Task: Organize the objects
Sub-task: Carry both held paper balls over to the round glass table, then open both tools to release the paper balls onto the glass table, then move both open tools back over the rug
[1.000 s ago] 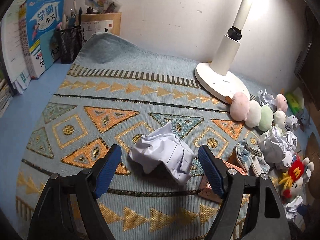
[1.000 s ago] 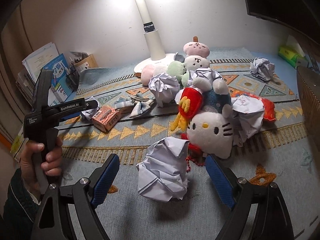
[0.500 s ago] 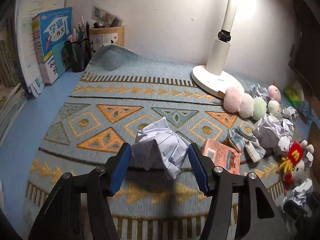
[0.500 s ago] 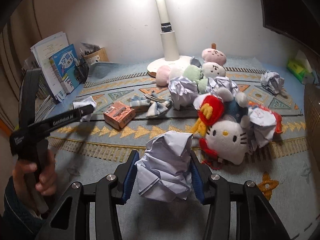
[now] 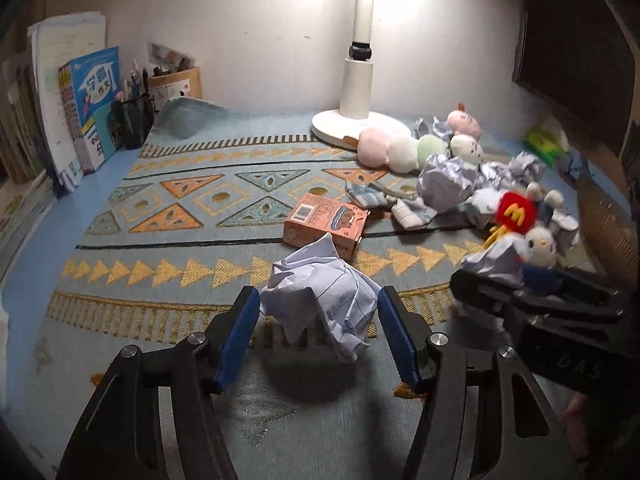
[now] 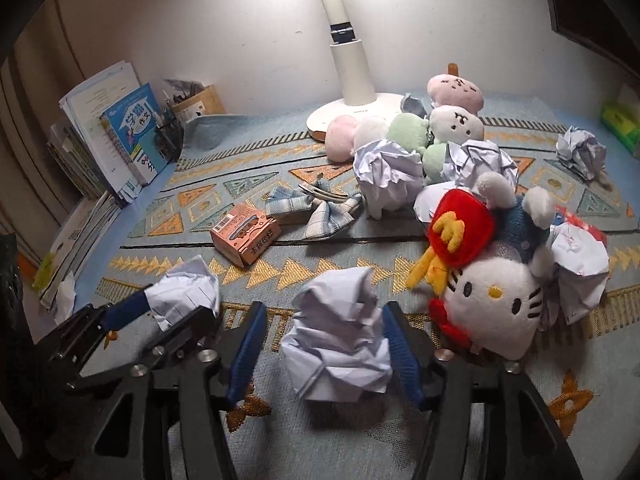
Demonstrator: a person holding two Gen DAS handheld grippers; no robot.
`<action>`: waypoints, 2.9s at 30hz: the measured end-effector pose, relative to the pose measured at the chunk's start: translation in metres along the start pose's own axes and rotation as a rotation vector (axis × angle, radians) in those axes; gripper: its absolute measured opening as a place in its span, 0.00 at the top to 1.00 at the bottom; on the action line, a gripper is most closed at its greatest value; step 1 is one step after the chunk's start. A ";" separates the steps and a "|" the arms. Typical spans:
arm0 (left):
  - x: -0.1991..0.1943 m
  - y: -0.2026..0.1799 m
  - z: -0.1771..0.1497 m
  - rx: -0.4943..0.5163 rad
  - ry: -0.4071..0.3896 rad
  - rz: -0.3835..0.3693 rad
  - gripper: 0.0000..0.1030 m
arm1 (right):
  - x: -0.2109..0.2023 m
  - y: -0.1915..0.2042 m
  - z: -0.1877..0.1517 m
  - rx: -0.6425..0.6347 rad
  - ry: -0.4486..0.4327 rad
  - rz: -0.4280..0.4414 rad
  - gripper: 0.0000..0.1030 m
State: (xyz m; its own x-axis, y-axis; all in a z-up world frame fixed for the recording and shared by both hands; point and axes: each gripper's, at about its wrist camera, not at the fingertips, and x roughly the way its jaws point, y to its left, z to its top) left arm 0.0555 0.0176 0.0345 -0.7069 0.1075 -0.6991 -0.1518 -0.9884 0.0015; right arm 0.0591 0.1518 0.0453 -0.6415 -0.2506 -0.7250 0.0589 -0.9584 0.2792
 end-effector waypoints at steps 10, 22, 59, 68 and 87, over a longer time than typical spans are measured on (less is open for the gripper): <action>0.008 0.006 -0.002 -0.029 0.053 -0.050 0.42 | -0.004 0.007 -0.004 -0.026 -0.015 -0.072 0.29; 0.002 -0.004 -0.003 0.032 0.025 -0.058 0.41 | -0.018 0.022 -0.008 -0.116 -0.103 -0.075 0.55; -0.052 -0.316 0.076 0.188 -0.050 -0.612 0.23 | -0.269 -0.257 -0.032 0.523 -0.293 -0.468 0.34; -0.067 -0.287 0.072 0.154 -0.100 -0.603 0.10 | -0.268 -0.239 -0.031 0.487 -0.304 -0.420 0.34; -0.084 -0.053 0.039 -0.184 -0.250 -0.135 0.01 | -0.163 -0.073 -0.021 0.087 -0.239 -0.185 0.09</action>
State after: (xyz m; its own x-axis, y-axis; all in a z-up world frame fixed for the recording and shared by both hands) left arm 0.0960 0.0647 0.1212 -0.8401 0.2391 -0.4869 -0.1447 -0.9639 -0.2237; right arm 0.1757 0.2598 0.1301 -0.7974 -0.0244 -0.6030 -0.1344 -0.9669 0.2168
